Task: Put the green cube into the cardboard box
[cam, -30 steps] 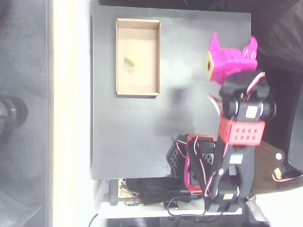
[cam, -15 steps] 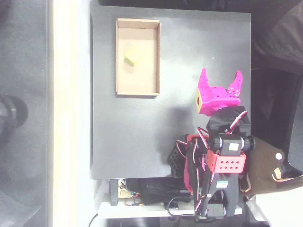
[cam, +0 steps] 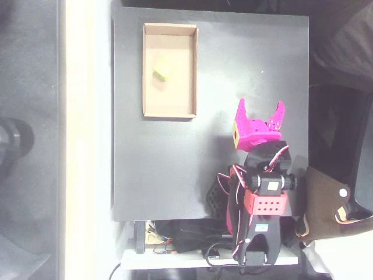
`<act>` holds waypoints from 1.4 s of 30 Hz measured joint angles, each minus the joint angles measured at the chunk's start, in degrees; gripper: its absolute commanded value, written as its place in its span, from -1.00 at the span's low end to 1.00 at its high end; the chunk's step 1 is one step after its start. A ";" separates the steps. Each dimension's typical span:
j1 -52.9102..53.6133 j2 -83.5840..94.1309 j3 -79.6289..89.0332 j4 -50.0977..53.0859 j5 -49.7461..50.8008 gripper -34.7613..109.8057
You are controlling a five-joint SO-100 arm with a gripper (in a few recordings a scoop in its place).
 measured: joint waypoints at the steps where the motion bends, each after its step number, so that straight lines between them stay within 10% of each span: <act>1: -0.09 -0.18 1.14 0.00 0.00 0.04; 42: -0.09 1.85 8.96 9.93 0.00 -0.43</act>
